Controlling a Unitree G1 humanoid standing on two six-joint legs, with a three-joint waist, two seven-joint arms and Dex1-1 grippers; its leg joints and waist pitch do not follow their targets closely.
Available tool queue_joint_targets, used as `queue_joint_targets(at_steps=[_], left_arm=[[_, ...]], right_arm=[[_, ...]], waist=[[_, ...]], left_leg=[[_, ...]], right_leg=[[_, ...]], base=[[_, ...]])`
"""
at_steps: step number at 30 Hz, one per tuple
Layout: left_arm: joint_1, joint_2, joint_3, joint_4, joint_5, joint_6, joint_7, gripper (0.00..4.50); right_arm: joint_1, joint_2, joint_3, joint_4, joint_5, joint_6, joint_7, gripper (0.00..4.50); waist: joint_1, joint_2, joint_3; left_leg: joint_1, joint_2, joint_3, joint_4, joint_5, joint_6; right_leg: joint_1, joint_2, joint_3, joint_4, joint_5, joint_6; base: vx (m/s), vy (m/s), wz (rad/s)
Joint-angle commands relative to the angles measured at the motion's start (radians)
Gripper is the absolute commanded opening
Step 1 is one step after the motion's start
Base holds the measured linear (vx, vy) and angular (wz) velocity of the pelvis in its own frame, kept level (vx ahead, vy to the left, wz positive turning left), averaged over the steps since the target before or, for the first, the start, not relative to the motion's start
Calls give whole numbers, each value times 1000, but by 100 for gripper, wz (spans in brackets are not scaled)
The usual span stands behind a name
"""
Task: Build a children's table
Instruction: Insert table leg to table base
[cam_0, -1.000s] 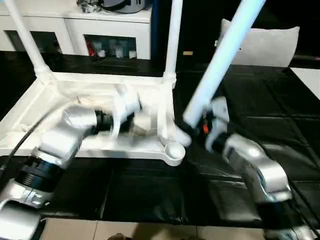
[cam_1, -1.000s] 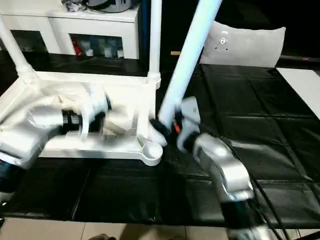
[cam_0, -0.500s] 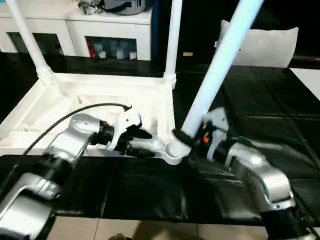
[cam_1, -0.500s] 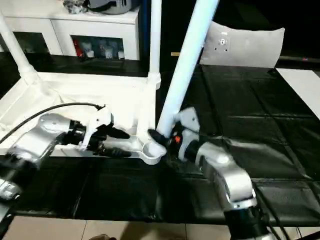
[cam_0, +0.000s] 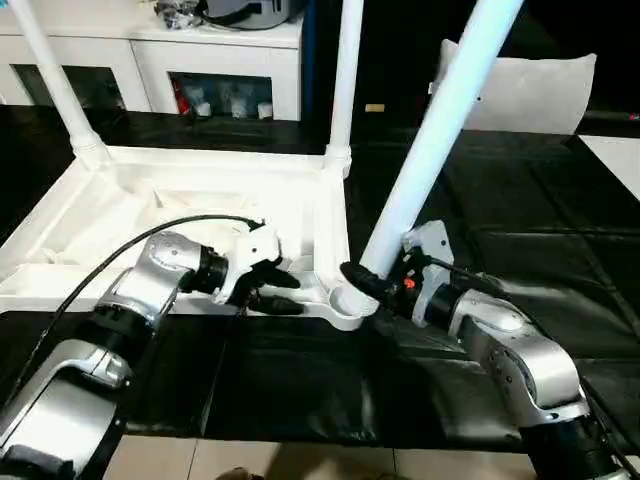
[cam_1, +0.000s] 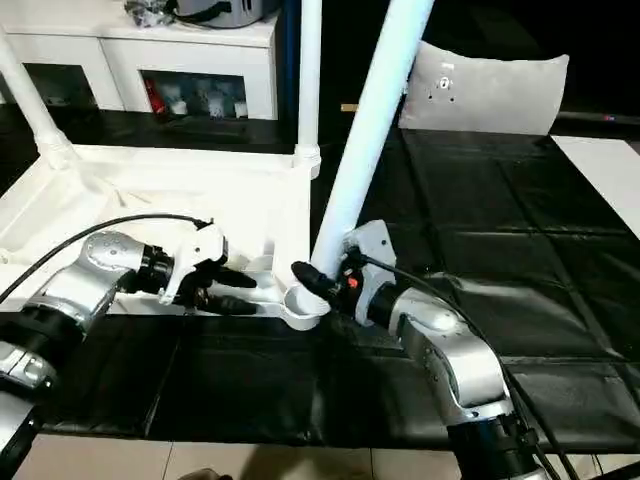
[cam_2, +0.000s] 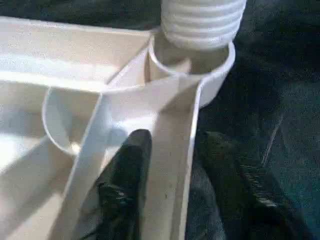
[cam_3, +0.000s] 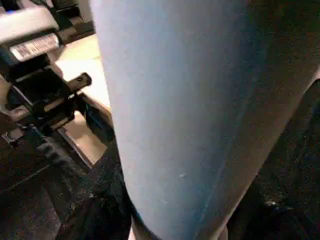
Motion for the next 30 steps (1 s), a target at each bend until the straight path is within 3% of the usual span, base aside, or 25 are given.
queue_joint_targets(at_steps=[1,9,20,29,30], left_arm=[[-27,-4,-2,17,17,-18,-13,162],[-51,-22,-9,108,69,-96,-2,103],[-82,-54,23,186,80,-132,-38,16],[-27,-71,42,96,20,-41,-126,0],[-7,-72,46,71,18,-33,-119,0]], right_arm=[[3,-5,6,-22,-1,-5,7,191],[7,-6,12,-25,-5,-5,14,191],[-2,-18,12,-33,-2,11,26,191],[-26,-29,14,-15,-13,5,43,191],[-27,-30,15,-13,-14,4,43,191]], waist=[[2,11,-72],[3,10,-72],[4,8,-68],[6,10,-77],[8,21,-79]], left_leg=[[31,34,-15,-75,-319,-45],[31,34,-15,-74,-320,-40],[34,35,-19,-76,-358,-43],[26,34,-11,-71,-261,-16],[27,36,-12,-72,-249,-14]], right_leg=[[36,-75,42,-83,-310,-190],[37,-77,43,-85,-303,-198],[32,-81,42,-95,-400,-176],[44,-78,43,-76,-206,-232],[45,-78,42,-74,-175,-240]], base=[[0,0,0],[0,0,0],[0,0,0],[0,0,0],[0,0,0]])
